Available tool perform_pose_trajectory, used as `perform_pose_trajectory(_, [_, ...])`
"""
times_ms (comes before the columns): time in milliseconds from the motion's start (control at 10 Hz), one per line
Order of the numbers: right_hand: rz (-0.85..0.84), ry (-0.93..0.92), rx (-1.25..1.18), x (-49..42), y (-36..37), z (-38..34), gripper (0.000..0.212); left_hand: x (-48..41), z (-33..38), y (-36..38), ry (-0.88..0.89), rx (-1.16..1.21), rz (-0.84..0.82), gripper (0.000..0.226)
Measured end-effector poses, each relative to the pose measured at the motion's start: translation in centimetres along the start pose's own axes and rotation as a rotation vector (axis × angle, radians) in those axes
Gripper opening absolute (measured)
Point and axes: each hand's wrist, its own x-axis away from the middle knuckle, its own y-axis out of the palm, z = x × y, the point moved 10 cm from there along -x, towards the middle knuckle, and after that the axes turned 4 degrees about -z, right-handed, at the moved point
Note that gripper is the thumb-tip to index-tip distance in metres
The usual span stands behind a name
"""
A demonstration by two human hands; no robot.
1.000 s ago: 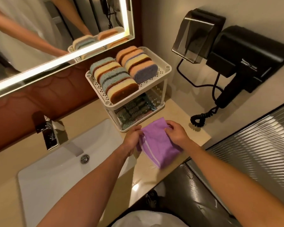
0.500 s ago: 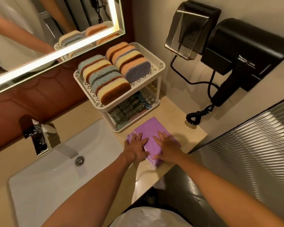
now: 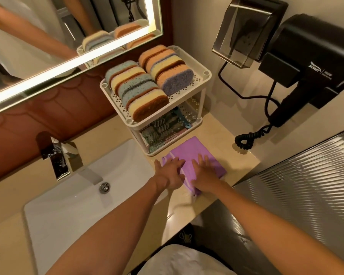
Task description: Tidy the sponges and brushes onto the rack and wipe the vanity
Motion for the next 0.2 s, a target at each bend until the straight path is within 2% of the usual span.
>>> perform_pose_trajectory(100, [0.138,-0.126,-0.188,0.6,-0.6,-4.6,0.068,2.7,-1.7,-1.6,0.022,0.170,0.083,0.049])
perform_pose_trajectory(200, [0.082,-0.217,-0.311,0.8,0.2,-8.8,0.059,5.6,-4.7,-1.6,-0.021,0.305,0.112,0.050])
